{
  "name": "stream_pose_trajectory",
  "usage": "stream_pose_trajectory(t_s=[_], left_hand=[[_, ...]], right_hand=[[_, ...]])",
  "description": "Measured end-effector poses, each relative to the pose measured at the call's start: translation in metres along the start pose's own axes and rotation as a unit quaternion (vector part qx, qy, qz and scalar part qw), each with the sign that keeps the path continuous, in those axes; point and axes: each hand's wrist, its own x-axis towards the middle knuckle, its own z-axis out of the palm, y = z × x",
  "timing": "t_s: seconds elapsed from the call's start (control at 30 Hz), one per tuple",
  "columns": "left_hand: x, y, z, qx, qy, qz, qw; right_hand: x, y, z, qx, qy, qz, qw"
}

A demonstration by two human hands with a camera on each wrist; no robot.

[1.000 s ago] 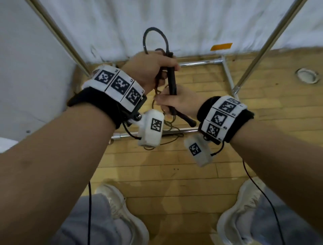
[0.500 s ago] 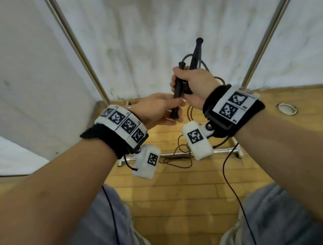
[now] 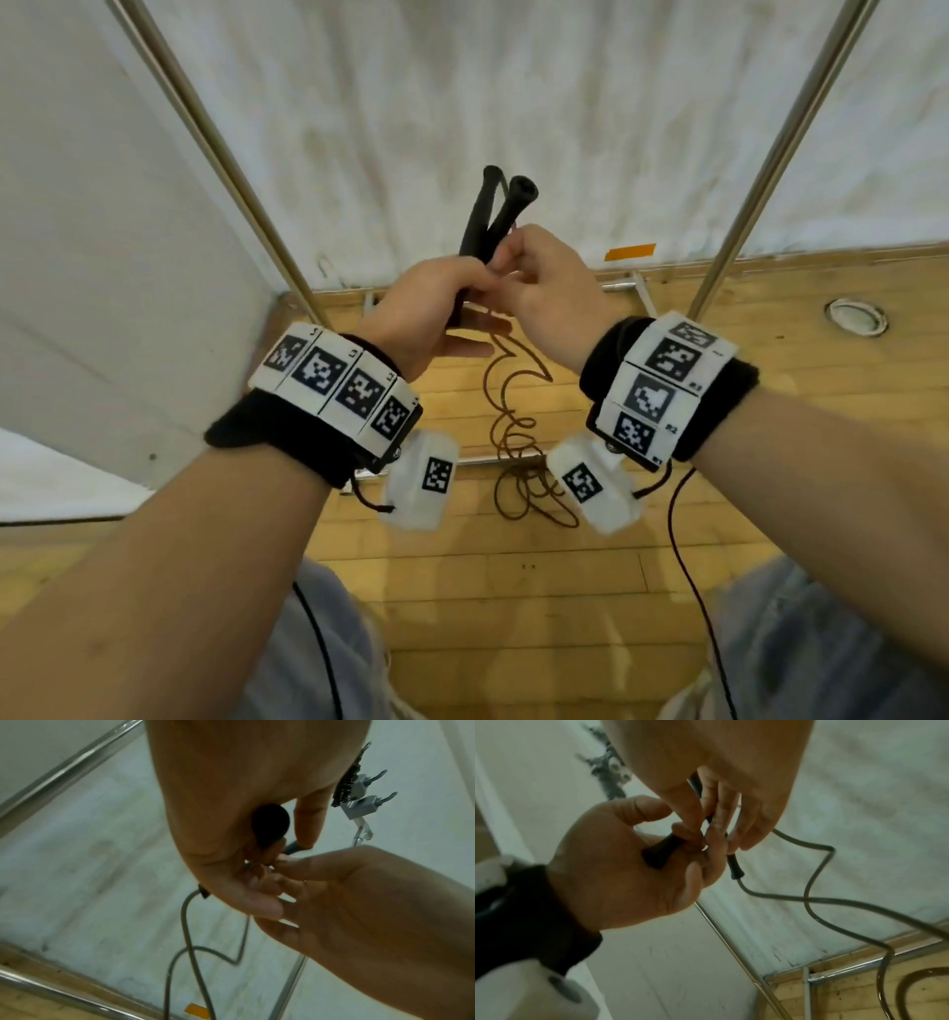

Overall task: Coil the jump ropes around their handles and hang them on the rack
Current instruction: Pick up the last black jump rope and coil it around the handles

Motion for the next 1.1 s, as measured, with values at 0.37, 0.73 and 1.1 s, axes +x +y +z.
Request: stream_pose_trajectory(t_s=[0.37,0.73,1.1], left_hand=[[0.02,-0.029,-0.017,0.236,0.108,0.023,0.965],[0.046,-0.132,-0.036,0.286,0.117,-0.032,0.951],[0.084,-0.283,-0.036,0.158,0.185,-0.138,0.96]], right_hand=[[0.021,0.02,-0.014,-0.061,0.007,0.068,0.996],[0.016,0.154,0.039,-0.274,-0.237,0.269,0.892],[0.009,0.298,0.121,-0.305,-0.243,0.353,0.851]])
